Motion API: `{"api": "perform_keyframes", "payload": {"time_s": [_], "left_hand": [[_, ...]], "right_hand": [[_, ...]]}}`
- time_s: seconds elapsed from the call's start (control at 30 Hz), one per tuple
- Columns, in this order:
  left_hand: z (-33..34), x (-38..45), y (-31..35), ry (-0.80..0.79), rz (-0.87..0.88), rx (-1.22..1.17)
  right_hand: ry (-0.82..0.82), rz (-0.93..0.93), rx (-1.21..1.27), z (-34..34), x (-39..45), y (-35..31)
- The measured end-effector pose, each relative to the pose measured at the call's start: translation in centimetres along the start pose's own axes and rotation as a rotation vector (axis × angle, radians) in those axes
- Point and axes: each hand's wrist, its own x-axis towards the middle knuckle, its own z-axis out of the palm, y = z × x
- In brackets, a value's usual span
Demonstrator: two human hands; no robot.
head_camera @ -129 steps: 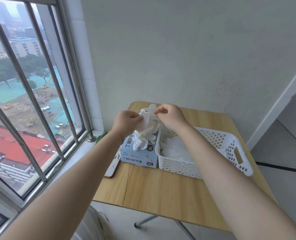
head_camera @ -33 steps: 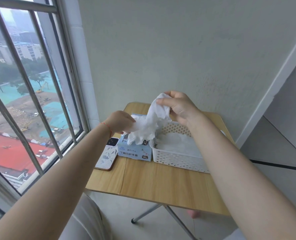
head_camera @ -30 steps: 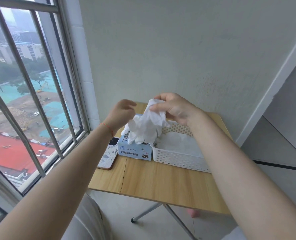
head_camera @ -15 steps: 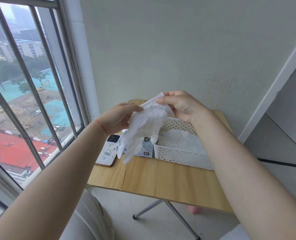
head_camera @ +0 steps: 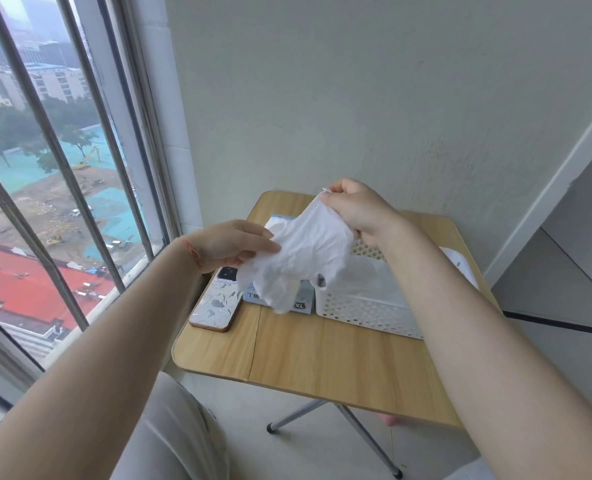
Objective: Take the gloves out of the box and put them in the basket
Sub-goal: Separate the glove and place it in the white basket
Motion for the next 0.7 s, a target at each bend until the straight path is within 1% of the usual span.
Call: {"api": "perform_keyframes", "payload": {"time_s": [0.1,0.17,0.23,0.33,0.4,0.5,0.57,0.7], "left_hand": [[-1.1,-0.1,1.0,0.168,0.107,-0.178],[-1.2,0.6,1.8,0.270,0.126,-0.193],[-0.2,1.9,2.5,0.296,0.091,-0.079],[2.4,5.2,3.1,0.354,0.027,0.210],[4.4,7.7,3.6,0.416,0.055,0.465],[7.1,10.7,4.4,0.426,0.118,0.717],[9.1,12.2,4.6,0.409,0.132,0.797],[12.0,14.2,4.3,0.347,0.160,0.897]], "right_hand": [[-0.025,0.116,0.125,-0.1,0.2,0.5],[-0.036,0.167,0.179,-0.4,0.1,1.3],[-0.020,0.219,0.198,-0.9,-0.2,2.8],[0.022,0.327,0.213,-2.3,-1.1,5.2],[0.051,0.382,0.198,-3.8,-1.8,6.9],[0.100,0.424,0.233,-5.9,-2.4,8.9],[0.168,0.431,0.234,-7.2,-2.5,9.9],[0.264,0.461,0.140,-9.4,-2.6,11.8]]}}
